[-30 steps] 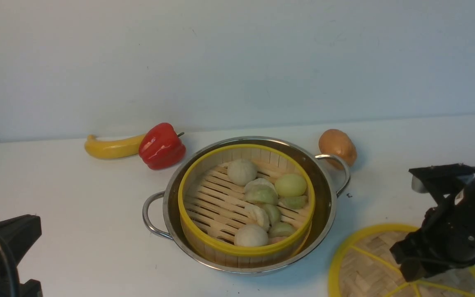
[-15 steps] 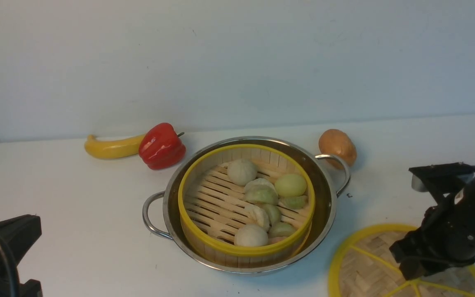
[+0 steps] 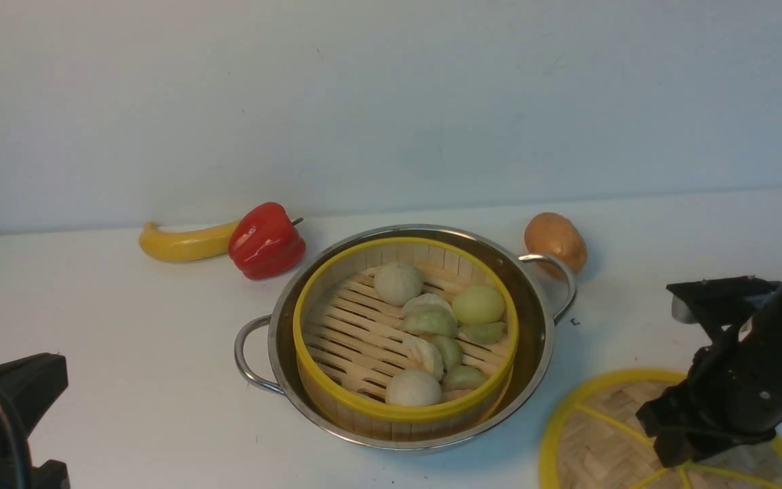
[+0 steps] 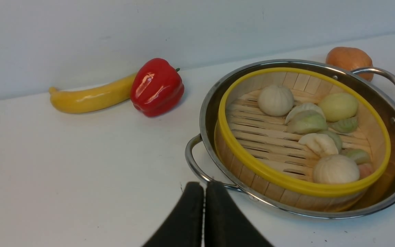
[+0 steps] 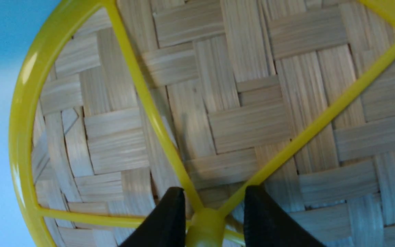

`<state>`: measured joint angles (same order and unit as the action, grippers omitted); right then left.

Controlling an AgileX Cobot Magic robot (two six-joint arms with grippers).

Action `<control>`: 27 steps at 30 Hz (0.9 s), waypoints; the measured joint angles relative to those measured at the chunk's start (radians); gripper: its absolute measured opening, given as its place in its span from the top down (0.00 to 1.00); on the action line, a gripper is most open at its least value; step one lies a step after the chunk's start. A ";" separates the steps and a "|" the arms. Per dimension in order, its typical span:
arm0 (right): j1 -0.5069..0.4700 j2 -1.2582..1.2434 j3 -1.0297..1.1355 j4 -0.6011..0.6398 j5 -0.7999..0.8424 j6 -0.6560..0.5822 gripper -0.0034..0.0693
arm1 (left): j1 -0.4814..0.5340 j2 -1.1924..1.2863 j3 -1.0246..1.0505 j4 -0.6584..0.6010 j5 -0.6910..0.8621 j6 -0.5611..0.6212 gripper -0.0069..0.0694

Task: Place the steamer in the pot on the white table, and put the lid on the steamer.
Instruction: 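Move the gripper down to the bamboo steamer lid and grasp its center knob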

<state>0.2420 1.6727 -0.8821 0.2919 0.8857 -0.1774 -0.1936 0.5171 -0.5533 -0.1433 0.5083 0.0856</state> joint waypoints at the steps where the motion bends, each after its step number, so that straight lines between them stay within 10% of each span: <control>1: 0.000 0.000 -0.001 0.000 0.000 0.000 0.62 | 0.000 0.000 0.000 0.000 0.000 0.000 0.91; 27: 0.000 -0.046 -0.304 -0.142 0.327 0.050 0.76 | 0.000 0.000 0.000 0.000 0.000 0.000 0.91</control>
<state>0.2420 1.6268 -1.1864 0.1497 1.2132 -0.1270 -0.1936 0.5171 -0.5533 -0.1433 0.5083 0.0856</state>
